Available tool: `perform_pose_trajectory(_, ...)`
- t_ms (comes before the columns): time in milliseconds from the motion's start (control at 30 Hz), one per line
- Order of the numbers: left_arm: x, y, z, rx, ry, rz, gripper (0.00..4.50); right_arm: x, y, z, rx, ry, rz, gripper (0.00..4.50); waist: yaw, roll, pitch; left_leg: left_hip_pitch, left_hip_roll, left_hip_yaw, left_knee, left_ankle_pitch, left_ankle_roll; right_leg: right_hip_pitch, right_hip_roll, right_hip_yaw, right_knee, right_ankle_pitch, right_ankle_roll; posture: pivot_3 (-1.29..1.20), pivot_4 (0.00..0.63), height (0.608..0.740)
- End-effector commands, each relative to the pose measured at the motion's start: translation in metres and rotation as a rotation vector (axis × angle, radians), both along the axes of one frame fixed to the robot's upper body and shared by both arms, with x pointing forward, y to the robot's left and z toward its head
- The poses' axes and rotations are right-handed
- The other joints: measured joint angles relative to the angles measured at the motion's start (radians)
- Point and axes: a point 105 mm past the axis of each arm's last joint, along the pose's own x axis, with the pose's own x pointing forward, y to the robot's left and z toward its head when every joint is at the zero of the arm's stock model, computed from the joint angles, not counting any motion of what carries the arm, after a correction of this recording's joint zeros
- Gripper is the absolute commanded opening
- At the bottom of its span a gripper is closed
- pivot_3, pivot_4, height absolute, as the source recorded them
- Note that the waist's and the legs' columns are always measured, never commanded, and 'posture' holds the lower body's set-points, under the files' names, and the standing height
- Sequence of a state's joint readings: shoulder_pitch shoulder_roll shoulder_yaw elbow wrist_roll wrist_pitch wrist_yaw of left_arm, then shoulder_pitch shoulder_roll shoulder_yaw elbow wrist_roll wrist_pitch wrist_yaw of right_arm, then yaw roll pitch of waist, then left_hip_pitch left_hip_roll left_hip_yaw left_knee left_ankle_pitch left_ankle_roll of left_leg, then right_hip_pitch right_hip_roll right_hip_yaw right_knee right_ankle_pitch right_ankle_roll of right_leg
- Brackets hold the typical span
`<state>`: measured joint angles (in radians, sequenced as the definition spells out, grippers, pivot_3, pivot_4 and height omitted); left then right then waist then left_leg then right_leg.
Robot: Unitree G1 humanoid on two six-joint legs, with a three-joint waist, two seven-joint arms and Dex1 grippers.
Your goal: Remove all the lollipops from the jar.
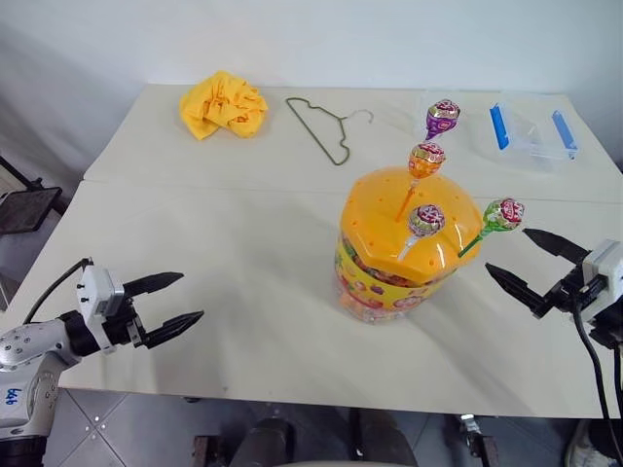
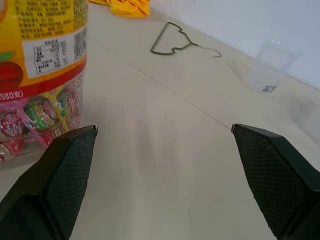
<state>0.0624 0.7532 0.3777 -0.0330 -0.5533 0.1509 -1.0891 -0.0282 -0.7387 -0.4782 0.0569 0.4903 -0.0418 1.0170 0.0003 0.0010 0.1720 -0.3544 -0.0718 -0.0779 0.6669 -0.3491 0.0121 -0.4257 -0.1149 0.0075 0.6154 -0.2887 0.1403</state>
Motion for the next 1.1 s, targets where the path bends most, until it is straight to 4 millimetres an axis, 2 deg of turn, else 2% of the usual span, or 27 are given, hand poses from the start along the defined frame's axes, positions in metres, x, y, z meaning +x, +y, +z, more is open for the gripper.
perform_pose_trajectory(33, -0.002, -0.001, 0.01, 0.015, -0.04, -0.007, 4.49, -0.004, 0.0, 0.015, -0.012, -0.055, 0.028, 4.5, 0.0, 0.0, 0.0, 0.0, 0.0, 0.0, 0.0, 0.0, 0.0, 0.0, 0.0, 0.0, 0.0, 0.0, 0.0, 0.0, 0.15, 0.74)
perform_pose_trajectory(200, 0.013, -0.008, 0.047, -0.159, -0.102, -0.027, 4.49, -0.024, 0.004, 0.045, 0.139, -0.142, 0.119, 4.5, 0.008, 0.0, 0.0, 0.0, 0.0, -0.001, 0.001, 0.0, 0.0, 0.0, 0.0, -0.001, 0.001, 0.0, 0.0, 0.0, 0.15, 0.74)
perform_pose_trajectory(267, 0.016, -0.016, 0.072, -0.304, -0.096, -0.117, 4.49, -0.041, 0.006, 0.061, 0.185, -0.173, 0.148, 4.5, 0.018, 0.0, 0.0, -0.001, 0.0, -0.001, 0.001, 0.0, 0.0, 0.0, 0.0, -0.001, 0.001, 0.0, 0.0, 0.0, 0.15, 0.74)
perform_pose_trajectory(333, 0.02, -0.024, 0.086, -0.339, -0.092, -0.185, 4.49, -0.06, 0.012, 0.077, 0.215, -0.205, 0.184, 4.5, 0.024, 0.0, 0.0, -0.001, 0.0, -0.002, 0.002, 0.0, 0.0, 0.0, 0.0, -0.002, 0.004, 0.0, 0.0, 0.0, 0.15, 0.74)
perform_pose_trajectory(433, 0.027, -0.029, 0.098, -0.346, -0.065, -0.253, 4.49, -0.09, 0.026, 0.088, 0.247, -0.184, 0.206, 4.5, 0.024, 0.0, 0.0, -0.001, 0.0, -0.002, 0.001, 0.0, 0.0, 0.0, 0.001, -0.002, 0.004, 0.0, 0.0, 0.0, 0.15, 0.74)
perform_pose_trajectory(533, 0.032, -0.022, 0.101, -0.353, -0.012, -0.279, 4.49, -0.115, 0.045, 0.095, 0.282, -0.224, 0.241, 4.5, 0.021, 0.0, 0.0, -0.001, 0.0, -0.002, 0.001, 0.0, 0.0, 0.0, 0.001, -0.002, 0.004, 0.0, 0.0, 0.0, 0.15, 0.74)
perform_pose_trajectory(600, 0.028, -0.024, 0.094, -0.317, 0.061, -0.353, 4.49, -0.13, 0.061, 0.086, 0.288, -0.209, 0.265, 4.5, 0.015, -0.001, 0.0, 0.0, 0.001, -0.001, 0.0, 0.0, 0.0, 0.0, 0.002, 0.0, 0.005, 0.0, 0.0, 0.0, 0.15, 0.74)
perform_pose_trajectory(700, 0.024, -0.037, 0.1, -0.292, 0.062, -0.466, 4.49, -0.137, 0.073, 0.076, 0.288, -0.222, 0.315, 4.5, 0.011, -0.001, 0.0, 0.001, 0.001, 0.001, 0.0, -0.001, -0.001, 0.0, 0.002, 0.001, 0.005, 0.0, 0.0, 0.0, 0.15, 0.74)
perform_pose_trajectory(833, 0.019, -0.064, 0.123, -0.251, 0.004, -0.642, 4.49, -0.13, 0.069, 0.076, 0.276, -0.273, 0.306, 4.5, 0.013, -0.005, 0.0, 0.001, -0.001, 0.0, 0.003, 0.0, 0.0, 0.001, 0.002, 0.001, 0.005, 0.0, 0.0, 0.0, 0.15, 0.74)
perform_pose_trajectory(1000, -0.006, -0.117, 0.157, -0.208, -0.101, -0.926, 4.49, -0.124, 0.062, 0.077, 0.248, -0.278, 0.316, 4.5, 0.025, -0.005, 0.0, -0.001, -0.001, -0.001, 0.002, -0.001, 0.001, 0.0, 0.002, 0.0, 0.005, 0.0, 0.0, 0.0, 0.15, 0.74)
perform_pose_trajectory(1100, -0.003, -0.141, 0.165, -0.208, -0.167, -0.946, 4.49, -0.121, 0.061, 0.079, 0.245, -0.274, 0.328, 4.5, 0.023, -0.005, 0.0, -0.001, -0.001, -0.001, 0.003, -0.001, 0.001, 0.0, 0.002, 0.0, 0.005, 0.0, 0.0, 0.0, 0.15, 0.74)
